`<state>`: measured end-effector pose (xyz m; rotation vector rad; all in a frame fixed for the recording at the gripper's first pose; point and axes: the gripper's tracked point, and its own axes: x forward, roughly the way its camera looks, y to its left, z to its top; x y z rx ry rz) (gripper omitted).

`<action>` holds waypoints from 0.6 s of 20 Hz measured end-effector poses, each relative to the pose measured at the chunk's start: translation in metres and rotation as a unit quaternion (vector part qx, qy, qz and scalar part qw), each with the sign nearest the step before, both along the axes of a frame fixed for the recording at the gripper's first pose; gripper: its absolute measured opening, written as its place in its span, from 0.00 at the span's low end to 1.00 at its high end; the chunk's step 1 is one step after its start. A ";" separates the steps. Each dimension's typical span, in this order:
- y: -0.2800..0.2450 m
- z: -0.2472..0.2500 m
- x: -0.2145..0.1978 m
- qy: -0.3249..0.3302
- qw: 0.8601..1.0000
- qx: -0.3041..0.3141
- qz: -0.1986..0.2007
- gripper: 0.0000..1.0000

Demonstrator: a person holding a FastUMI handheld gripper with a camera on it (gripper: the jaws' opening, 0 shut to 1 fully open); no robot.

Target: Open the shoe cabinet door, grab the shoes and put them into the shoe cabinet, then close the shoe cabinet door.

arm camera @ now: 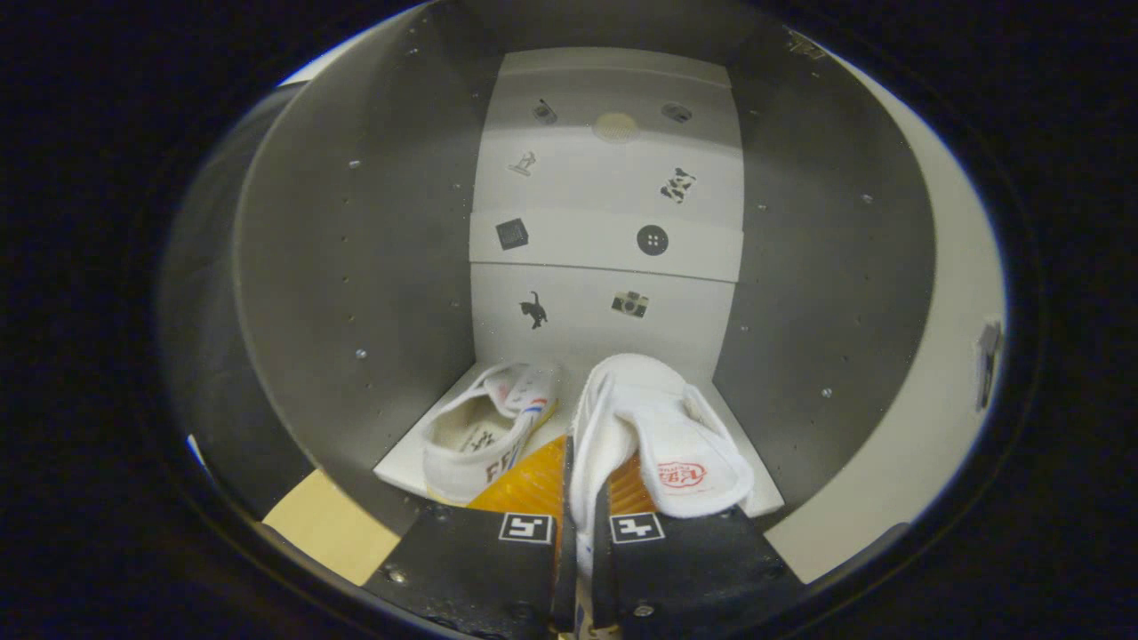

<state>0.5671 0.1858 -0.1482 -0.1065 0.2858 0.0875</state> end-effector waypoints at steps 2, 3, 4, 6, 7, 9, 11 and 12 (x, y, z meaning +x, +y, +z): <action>0.000 0.000 0.029 0.011 1.000 -0.009 -0.001 0.10; -0.001 -0.002 0.043 0.019 1.000 -0.013 0.001 0.11; -0.001 -0.005 0.054 0.028 0.999 -0.018 0.003 0.11; -0.004 -0.011 0.072 0.037 0.999 -0.026 0.000 0.11; -0.006 -0.016 0.080 0.043 0.999 -0.030 -0.001 0.11; -0.005 -0.027 0.089 0.059 0.998 -0.027 0.000 0.11; -0.002 -0.037 0.093 0.078 0.997 -0.020 0.006 0.10; -0.002 -0.039 0.093 0.087 0.996 -0.023 0.006 0.10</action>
